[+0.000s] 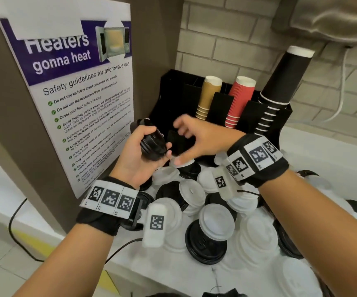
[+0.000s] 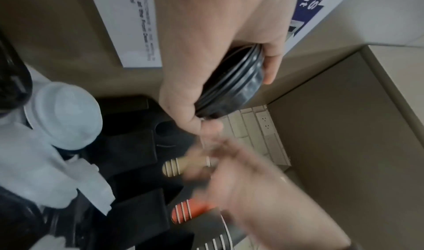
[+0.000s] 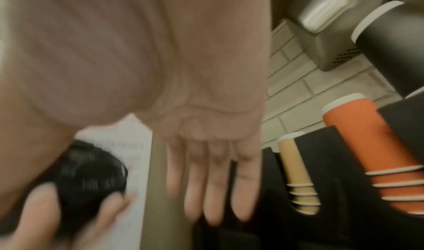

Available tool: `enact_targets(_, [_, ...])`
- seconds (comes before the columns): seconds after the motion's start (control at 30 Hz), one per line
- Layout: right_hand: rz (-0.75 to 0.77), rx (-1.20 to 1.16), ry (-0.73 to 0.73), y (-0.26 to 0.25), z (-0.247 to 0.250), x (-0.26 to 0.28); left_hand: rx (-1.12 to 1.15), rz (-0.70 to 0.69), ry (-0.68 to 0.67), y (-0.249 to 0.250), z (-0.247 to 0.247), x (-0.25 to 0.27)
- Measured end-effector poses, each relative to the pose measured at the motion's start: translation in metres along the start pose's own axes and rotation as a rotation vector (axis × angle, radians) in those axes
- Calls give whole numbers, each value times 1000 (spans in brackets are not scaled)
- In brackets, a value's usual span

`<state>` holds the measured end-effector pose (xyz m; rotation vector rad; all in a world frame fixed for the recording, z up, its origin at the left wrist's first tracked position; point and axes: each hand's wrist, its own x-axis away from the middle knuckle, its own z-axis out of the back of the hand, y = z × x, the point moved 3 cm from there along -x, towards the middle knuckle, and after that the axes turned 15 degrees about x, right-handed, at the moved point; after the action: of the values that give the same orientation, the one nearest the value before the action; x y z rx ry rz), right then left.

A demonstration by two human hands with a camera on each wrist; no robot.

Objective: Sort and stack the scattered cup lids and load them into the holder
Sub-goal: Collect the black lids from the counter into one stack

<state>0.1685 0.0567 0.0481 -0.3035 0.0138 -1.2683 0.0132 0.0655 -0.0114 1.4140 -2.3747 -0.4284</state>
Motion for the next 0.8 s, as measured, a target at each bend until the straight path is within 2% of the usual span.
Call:
enact_targets(0.1, [-91,343,-368,11,-37,9,-37,-34,-18,5,-2,3])
enact_targets(0.17, [-107,387,-471,12,-62,12,-50,-48,-54,6,-6,5])
enact_targets(0.27, [-84,373,-419,11,-82,12,-82,-58,-74,6,-7,5])
enact_targets(0.37, [-84,424,-383,18,-79,10,-95,-54,-68,6,-5,4])
enact_targets(0.53, [-173,716,-272,28,-45,10,-108,-60,-56,6,-6,4])
enact_targets(0.6, [-65,676,-257,15,-47,9,-110,-64,-61,5,-7,3])
enact_targets(0.67, [83,607,-324,-7,-59,6,-111,-63,-75,6,-8,3])
enact_targets(0.8, [178,781,-419,-34,-84,-5,-112,-57,-96,6,-12,4])
